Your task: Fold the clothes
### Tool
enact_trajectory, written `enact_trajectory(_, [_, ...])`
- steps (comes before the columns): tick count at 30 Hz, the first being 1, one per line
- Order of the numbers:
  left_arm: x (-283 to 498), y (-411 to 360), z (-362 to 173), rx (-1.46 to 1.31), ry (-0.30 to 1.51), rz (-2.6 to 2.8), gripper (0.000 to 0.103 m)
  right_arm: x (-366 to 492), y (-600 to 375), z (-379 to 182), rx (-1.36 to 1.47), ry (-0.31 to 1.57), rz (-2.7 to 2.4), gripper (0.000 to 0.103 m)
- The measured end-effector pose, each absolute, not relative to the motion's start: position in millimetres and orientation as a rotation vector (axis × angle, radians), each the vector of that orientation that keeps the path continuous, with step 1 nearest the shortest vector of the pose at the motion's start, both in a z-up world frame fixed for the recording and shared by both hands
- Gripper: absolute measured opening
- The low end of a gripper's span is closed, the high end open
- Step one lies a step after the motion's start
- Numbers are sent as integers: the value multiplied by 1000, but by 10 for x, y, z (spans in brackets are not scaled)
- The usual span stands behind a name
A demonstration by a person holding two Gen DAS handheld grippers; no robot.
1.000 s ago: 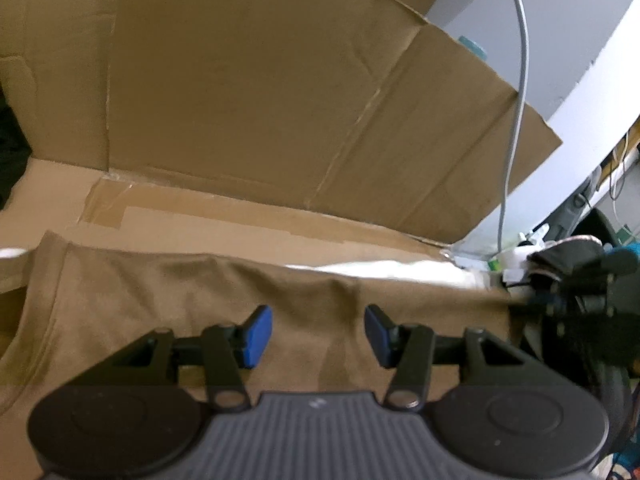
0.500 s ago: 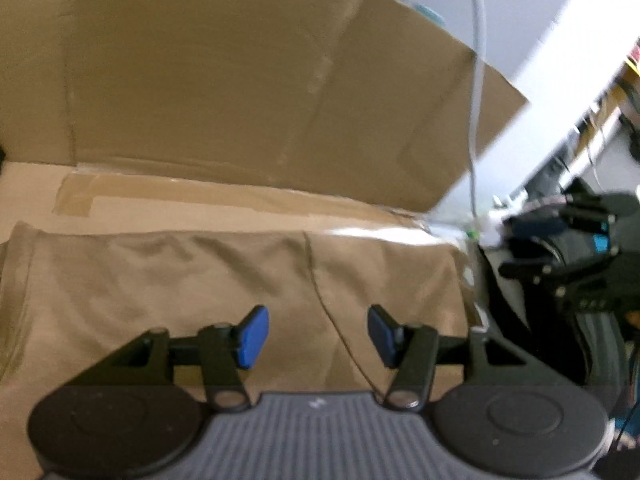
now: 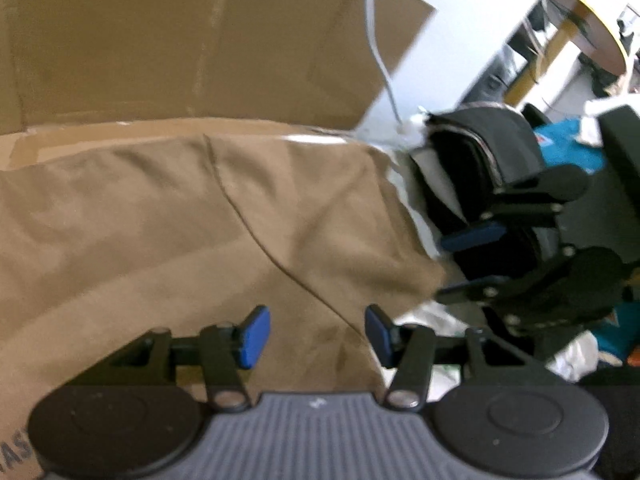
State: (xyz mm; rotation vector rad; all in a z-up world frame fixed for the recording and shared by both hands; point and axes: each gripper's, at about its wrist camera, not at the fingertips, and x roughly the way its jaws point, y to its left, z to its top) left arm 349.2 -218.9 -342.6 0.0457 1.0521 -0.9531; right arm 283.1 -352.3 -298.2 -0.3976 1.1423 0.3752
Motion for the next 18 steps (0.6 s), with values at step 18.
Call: enact_trajectory(18, [3005, -2149, -3496, 107, 1126, -1040, 40, 2576, -3517, -3067, -462, 1218, 349, 9])
